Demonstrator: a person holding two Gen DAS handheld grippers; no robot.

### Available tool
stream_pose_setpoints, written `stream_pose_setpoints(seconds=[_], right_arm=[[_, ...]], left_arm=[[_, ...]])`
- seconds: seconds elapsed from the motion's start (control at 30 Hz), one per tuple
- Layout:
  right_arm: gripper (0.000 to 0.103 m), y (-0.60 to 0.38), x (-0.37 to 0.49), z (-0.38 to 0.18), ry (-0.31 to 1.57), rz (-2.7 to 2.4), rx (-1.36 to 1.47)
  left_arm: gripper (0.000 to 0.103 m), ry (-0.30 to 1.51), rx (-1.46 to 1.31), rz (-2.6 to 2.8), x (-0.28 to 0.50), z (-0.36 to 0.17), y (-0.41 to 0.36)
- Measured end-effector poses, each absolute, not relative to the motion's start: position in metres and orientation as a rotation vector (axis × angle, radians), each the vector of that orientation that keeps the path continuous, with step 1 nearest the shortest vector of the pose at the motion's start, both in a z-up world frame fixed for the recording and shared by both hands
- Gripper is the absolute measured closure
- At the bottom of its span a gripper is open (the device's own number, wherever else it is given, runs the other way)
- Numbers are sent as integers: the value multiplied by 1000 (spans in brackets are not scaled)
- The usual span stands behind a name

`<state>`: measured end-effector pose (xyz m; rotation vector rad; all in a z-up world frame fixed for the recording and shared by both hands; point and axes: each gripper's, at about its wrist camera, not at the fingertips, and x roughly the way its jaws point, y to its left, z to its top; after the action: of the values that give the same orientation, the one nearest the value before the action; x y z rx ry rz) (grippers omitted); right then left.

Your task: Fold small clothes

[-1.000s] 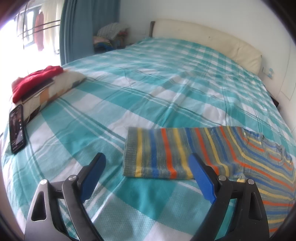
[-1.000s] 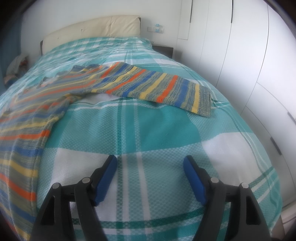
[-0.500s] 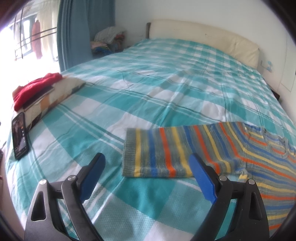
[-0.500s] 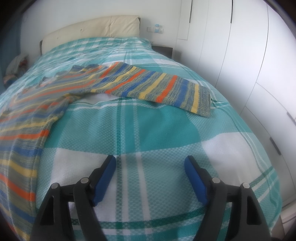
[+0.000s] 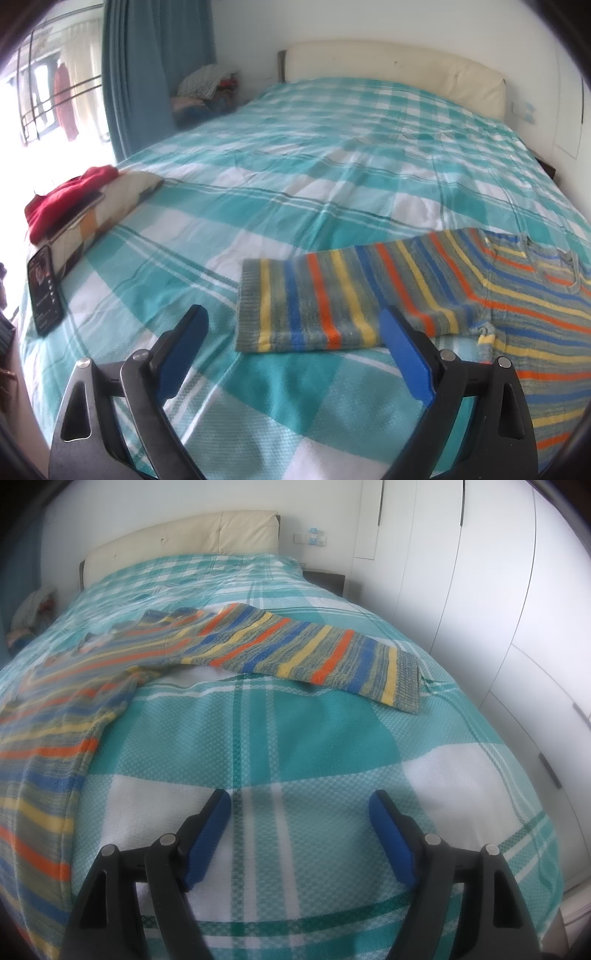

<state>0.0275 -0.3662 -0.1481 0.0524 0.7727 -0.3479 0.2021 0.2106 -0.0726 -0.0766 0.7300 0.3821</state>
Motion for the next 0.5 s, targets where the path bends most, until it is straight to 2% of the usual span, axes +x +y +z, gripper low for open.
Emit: stream_pose_setpoints(seconds=[0.5], right_arm=[[23,-367,28,-149,771,-353,51]], left_arm=[[7,719,-38,372,199,-72,199]])
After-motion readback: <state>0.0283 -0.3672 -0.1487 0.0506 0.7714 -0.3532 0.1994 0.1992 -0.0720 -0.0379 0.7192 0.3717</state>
